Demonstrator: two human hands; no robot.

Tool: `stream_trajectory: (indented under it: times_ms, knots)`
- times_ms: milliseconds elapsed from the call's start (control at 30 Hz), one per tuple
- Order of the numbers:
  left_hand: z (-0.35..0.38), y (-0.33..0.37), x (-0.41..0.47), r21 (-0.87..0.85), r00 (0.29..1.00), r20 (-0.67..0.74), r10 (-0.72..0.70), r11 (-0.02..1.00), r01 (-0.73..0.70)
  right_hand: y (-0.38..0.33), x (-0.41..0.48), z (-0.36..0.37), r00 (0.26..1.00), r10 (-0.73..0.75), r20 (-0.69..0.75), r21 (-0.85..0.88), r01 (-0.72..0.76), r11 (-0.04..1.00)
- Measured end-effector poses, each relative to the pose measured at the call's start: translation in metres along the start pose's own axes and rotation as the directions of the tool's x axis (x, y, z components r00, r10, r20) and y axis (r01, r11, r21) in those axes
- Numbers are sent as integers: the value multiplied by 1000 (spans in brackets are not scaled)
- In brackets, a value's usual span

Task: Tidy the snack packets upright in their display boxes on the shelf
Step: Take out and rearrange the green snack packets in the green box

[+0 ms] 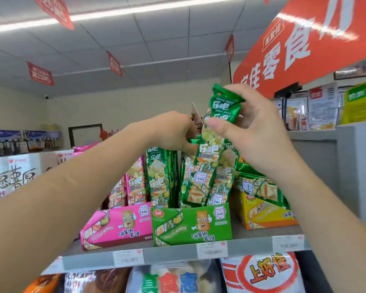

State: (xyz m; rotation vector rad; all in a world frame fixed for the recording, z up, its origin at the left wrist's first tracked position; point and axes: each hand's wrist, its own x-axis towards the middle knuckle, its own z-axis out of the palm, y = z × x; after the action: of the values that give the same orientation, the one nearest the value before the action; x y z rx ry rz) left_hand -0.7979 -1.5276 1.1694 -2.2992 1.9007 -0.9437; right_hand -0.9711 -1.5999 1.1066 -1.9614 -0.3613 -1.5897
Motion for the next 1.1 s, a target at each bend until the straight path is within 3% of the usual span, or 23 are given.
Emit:
stream_trajectory:
  times_ms: [100, 167, 267, 367, 467, 567, 800, 1000, 1100]
  knots:
    - [-5, -4, 5, -45, 994, 105, -8, 999, 13, 9, 2, 10, 992, 112, 67, -142, -101, 985]
    - [-7, -5, 11, -97, 982, 189, -16, 995, 35, 16, 6, 12, 974, 184, 132, -340, -130, 931]
    - [-12, -9, 26, -219, 968, 247, -37, 971, 93, 17, 10, 11, 934, 263, 244, -566, -83, 820]
    - [-7, -11, 51, -177, 959, 276, -68, 977, 120, 14, 10, 6, 918, 285, 277, -687, -19, 727]
    - [7, -7, 71, -73, 862, 489, -131, 979, 190, 12, 7, -4, 923, 238, 301, -744, 71, 664]
    - [16, -5, 77, -20, 778, 606, -166, 975, 223, 15, 5, -16, 897, 308, 316, -747, 35, 664]
    - [7, -13, 65, -263, 806, 578, -128, 906, 332, 20, 10, -21, 865, 353, 356, -728, 20, 685]
    - [-16, -17, 47, -366, 900, 436, 5, 915, 172, 21, 32, -8, 817, 368, 444, -723, 85, 685]
    - [-22, -17, 32, -459, 903, 429, -19, 857, 236, 24, 42, -4, 801, 384, 459, -678, 37, 734]
